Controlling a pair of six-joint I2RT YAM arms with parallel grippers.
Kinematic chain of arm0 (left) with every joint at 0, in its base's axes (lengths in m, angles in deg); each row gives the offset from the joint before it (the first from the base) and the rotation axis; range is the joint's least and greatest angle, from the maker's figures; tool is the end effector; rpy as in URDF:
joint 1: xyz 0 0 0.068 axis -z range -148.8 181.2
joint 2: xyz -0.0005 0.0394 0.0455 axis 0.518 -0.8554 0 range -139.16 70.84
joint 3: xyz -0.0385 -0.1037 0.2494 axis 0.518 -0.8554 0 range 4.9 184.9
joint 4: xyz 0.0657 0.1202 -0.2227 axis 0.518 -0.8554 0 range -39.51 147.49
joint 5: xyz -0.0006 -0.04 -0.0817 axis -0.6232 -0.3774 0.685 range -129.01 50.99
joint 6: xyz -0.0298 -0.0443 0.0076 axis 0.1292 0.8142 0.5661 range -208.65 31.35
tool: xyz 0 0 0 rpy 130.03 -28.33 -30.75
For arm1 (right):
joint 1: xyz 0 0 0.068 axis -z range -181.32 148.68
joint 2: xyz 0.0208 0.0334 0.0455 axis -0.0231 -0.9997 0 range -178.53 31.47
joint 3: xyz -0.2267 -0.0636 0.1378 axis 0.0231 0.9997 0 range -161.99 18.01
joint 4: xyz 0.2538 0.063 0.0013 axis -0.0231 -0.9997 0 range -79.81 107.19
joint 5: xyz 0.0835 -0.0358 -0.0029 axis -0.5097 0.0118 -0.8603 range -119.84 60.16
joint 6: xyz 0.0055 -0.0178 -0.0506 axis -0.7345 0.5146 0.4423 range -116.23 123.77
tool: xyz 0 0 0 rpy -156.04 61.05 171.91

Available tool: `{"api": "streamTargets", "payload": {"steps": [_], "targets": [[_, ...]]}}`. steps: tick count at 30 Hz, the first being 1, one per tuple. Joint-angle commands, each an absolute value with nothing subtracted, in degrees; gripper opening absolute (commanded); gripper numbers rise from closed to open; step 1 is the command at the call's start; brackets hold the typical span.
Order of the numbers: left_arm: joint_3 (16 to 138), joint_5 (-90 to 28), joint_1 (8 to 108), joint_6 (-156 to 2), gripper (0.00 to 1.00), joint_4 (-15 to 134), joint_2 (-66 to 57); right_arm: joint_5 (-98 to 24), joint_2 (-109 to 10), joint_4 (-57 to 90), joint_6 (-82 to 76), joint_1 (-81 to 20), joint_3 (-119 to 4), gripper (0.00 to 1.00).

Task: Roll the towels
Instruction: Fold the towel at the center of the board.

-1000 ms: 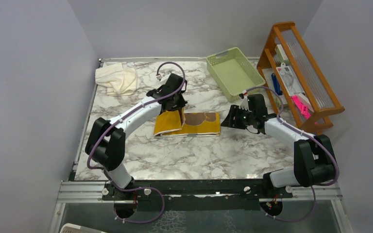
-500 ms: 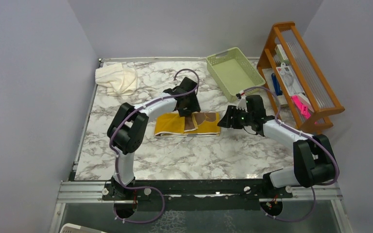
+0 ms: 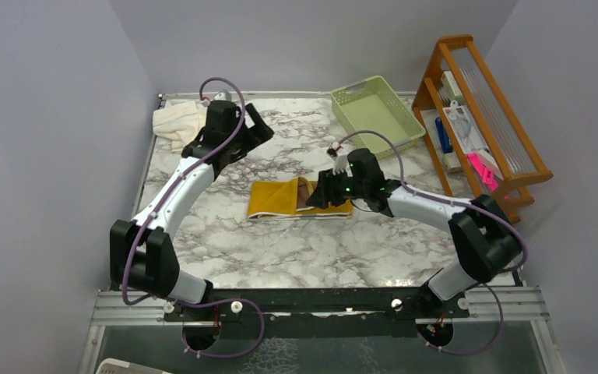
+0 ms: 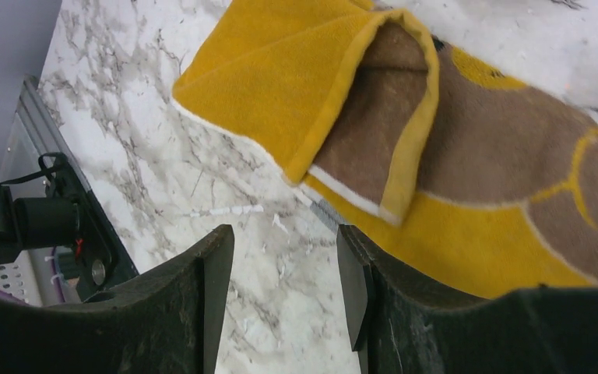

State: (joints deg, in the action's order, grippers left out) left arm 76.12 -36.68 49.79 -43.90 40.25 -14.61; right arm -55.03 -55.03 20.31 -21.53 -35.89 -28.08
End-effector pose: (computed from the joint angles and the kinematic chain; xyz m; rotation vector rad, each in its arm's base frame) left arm 0.3264 -0.1113 0.3173 -0.4734 2.1483 -0.6854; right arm 0.2498 0.1906 0.1995 -0.4487 2.3186 1.0348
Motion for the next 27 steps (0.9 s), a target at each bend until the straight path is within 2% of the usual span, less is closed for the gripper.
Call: {"api": "streamTargets", "payload": {"steps": [1,5,18,27], "targets": [[69.0,-33.9,46.8,-47.0,0.99,39.3,-8.7,-56.3,-63.8,25.7,-22.9,-37.1,-33.0,0.52],[65.7,-33.3,44.6,-48.8,0.99,38.2,-5.3,-58.2,-70.1,27.7,-23.7,-37.4,-36.3,0.51],[63.1,-28.0,39.2,-51.9,0.99,37.8,-4.4,-60.6,-79.4,27.5,-24.6,-39.4,-43.9,0.48],[62.5,-26.5,37.6,-53.1,0.99,37.6,-4.7,-58.3,-78.6,27.5,-25.1,-39.4,-39.6,0.47]]}}
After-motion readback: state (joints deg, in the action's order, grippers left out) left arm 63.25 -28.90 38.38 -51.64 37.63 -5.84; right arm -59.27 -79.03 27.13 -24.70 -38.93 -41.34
